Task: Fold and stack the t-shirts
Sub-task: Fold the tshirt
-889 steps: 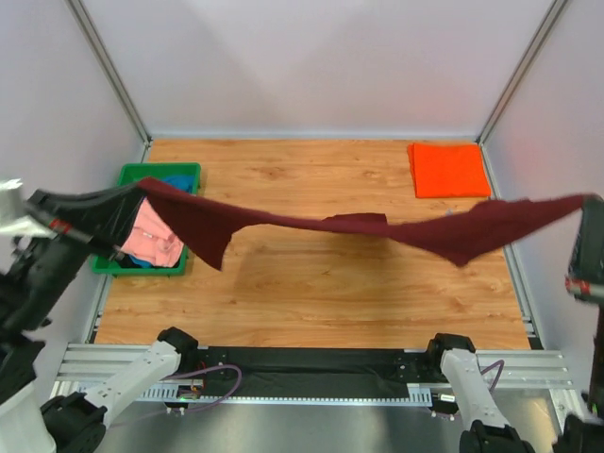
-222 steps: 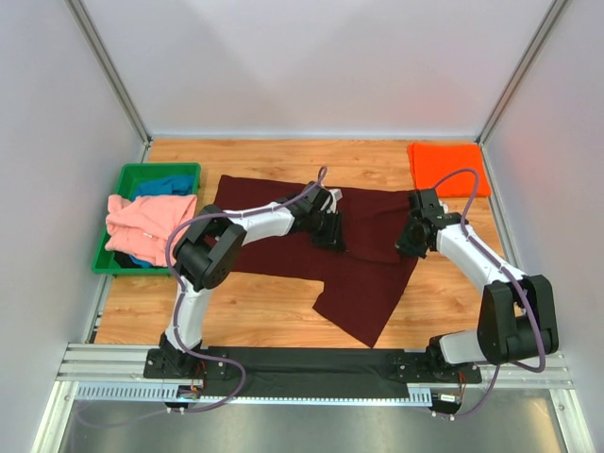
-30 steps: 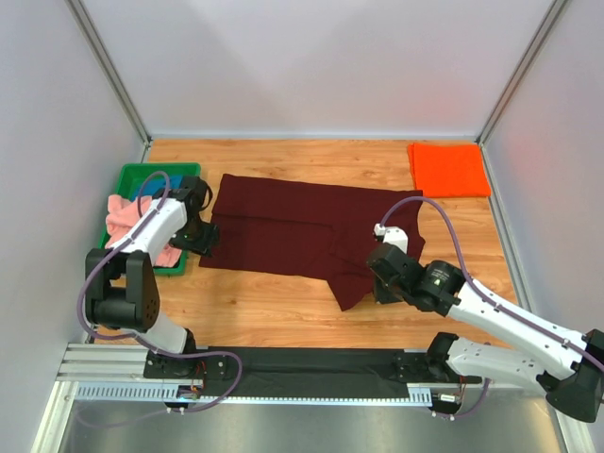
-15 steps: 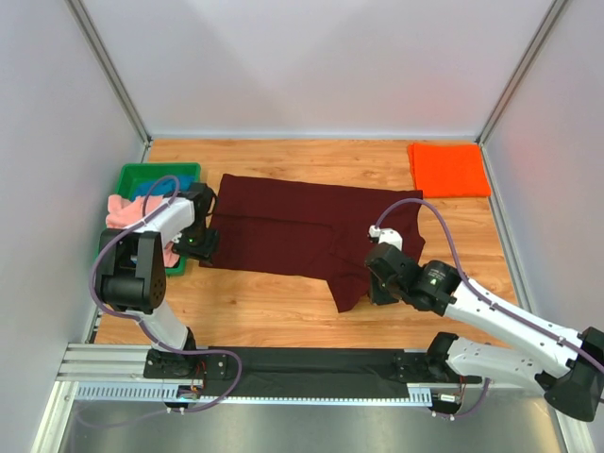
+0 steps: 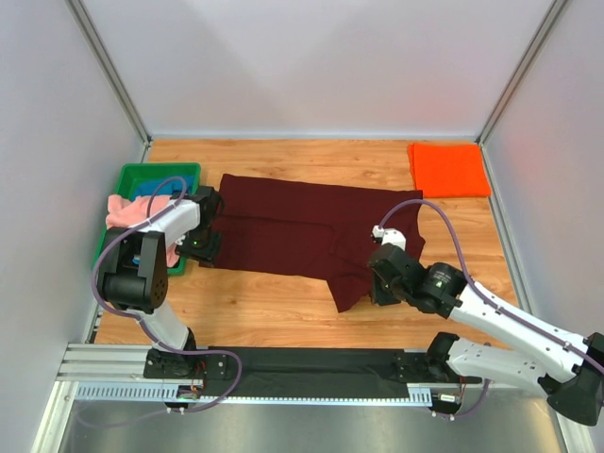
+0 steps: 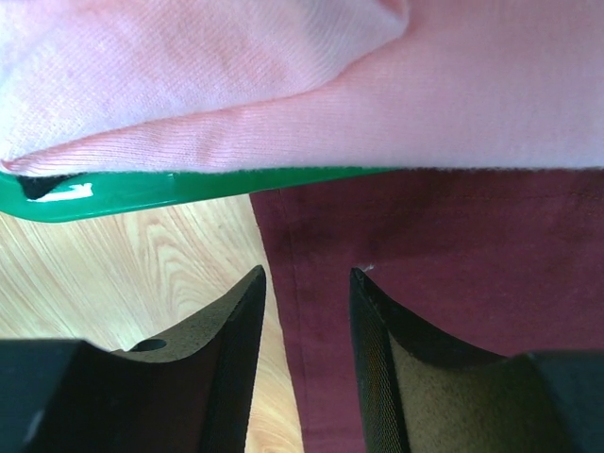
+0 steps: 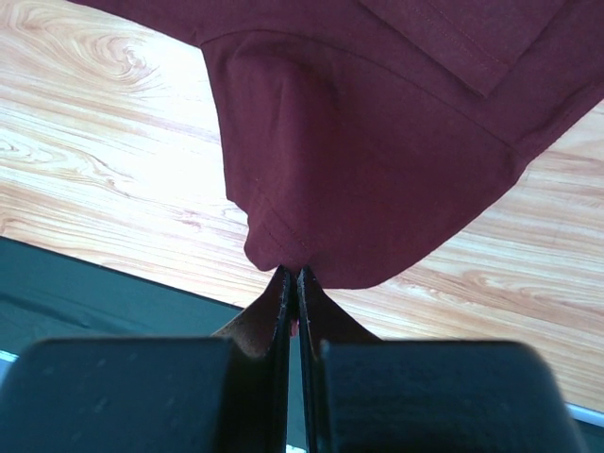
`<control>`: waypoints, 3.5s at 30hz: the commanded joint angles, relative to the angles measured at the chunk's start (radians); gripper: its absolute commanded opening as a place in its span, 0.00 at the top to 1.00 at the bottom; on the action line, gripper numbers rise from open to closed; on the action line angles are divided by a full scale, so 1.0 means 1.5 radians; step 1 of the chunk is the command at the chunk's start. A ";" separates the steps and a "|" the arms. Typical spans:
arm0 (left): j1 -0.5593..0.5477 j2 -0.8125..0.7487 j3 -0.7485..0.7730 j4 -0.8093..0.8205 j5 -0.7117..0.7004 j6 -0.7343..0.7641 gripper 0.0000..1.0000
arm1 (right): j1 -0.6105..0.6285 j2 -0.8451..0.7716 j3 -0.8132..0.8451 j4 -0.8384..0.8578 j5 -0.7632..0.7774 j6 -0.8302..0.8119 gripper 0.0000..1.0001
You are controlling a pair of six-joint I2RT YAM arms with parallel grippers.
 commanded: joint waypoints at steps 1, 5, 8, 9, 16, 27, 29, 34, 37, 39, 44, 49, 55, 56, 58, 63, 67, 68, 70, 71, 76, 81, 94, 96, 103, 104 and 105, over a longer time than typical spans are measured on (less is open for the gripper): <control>-0.008 0.007 -0.004 -0.005 -0.009 -0.029 0.52 | -0.007 -0.019 0.003 0.000 0.013 0.003 1.00; -0.015 0.012 -0.006 -0.001 -0.019 -0.033 0.52 | -0.012 -0.021 0.010 -0.022 0.029 0.017 1.00; -0.017 0.016 -0.016 0.001 -0.021 -0.040 0.54 | -0.014 -0.030 0.011 -0.032 0.038 0.022 1.00; -0.019 0.016 -0.018 0.001 -0.024 -0.041 0.55 | -0.016 -0.032 0.015 -0.036 0.038 0.023 1.00; -0.021 0.002 -0.021 -0.010 -0.034 -0.051 0.86 | -0.025 -0.028 0.043 -0.057 0.068 0.039 1.00; -0.039 0.042 0.123 -0.114 -0.095 0.005 1.00 | -0.113 0.046 0.143 -0.098 0.143 0.004 1.00; -0.039 0.066 0.158 -0.123 -0.097 0.017 1.00 | -0.152 0.073 0.160 -0.092 0.139 -0.021 1.00; -0.039 0.110 0.237 -0.149 -0.107 0.043 1.00 | -0.217 0.135 0.236 -0.092 0.149 -0.077 1.00; -0.038 0.141 0.282 -0.164 -0.110 0.045 1.00 | -0.259 0.167 0.254 -0.056 0.118 -0.107 1.00; -0.036 0.165 0.306 -0.177 -0.110 0.047 1.00 | -0.287 0.198 0.263 -0.037 0.093 -0.132 1.00; -0.034 0.235 0.414 -0.228 -0.129 0.065 1.00 | -0.313 0.261 0.292 -0.010 0.063 -0.166 1.00; -0.033 0.285 0.472 -0.242 -0.121 0.070 1.00 | -0.336 0.307 0.313 0.011 0.042 -0.184 1.00; -0.032 0.318 0.512 -0.263 -0.120 0.068 0.97 | -0.361 0.343 0.335 0.019 0.015 -0.195 1.00; -0.032 0.321 0.519 -0.268 -0.125 0.070 0.96 | -0.364 0.350 0.336 0.018 0.013 -0.197 1.00; -0.032 0.318 0.529 -0.268 -0.133 0.071 0.97 | -0.368 0.353 0.333 0.021 0.008 -0.200 1.00; -0.032 0.319 0.542 -0.263 -0.142 0.077 0.96 | -0.385 0.350 0.333 0.024 -0.001 -0.203 1.00; -0.032 0.335 0.558 -0.270 -0.135 0.082 0.88 | -0.387 0.355 0.346 0.027 -0.014 -0.207 1.00; -0.032 0.338 0.560 -0.273 -0.135 0.085 0.83 | -0.387 0.357 0.346 0.030 -0.020 -0.213 1.00; -0.033 0.341 0.571 -0.270 -0.134 0.098 0.68 | -0.387 0.361 0.347 0.038 -0.025 -0.217 1.00; -0.032 0.342 0.576 -0.271 -0.135 0.105 0.66 | -0.387 0.363 0.346 0.041 -0.026 -0.221 1.00; -0.034 0.320 0.582 -0.284 -0.165 0.123 0.59 | -0.389 0.388 0.345 0.067 -0.060 -0.229 1.00; -0.043 0.284 0.523 -0.180 -0.160 0.273 0.59 | -0.389 0.407 0.345 0.073 -0.060 -0.234 1.00; -0.041 0.360 0.581 -0.210 -0.122 0.252 0.59 | -0.388 0.376 0.339 0.063 -0.059 -0.228 1.00; -0.042 0.369 0.581 -0.221 -0.117 0.234 0.61 | -0.388 0.376 0.340 0.063 -0.061 -0.228 1.00; -0.041 0.380 0.561 -0.243 -0.112 0.178 0.63 | -0.388 0.365 0.339 0.060 -0.061 -0.233 1.00; -0.041 0.381 0.559 -0.241 -0.112 0.174 0.63 | -0.388 0.364 0.337 0.061 -0.061 -0.234 1.00; -0.041 0.381 0.557 -0.238 -0.112 0.167 0.63 | -0.389 0.361 0.336 0.062 -0.060 -0.234 1.00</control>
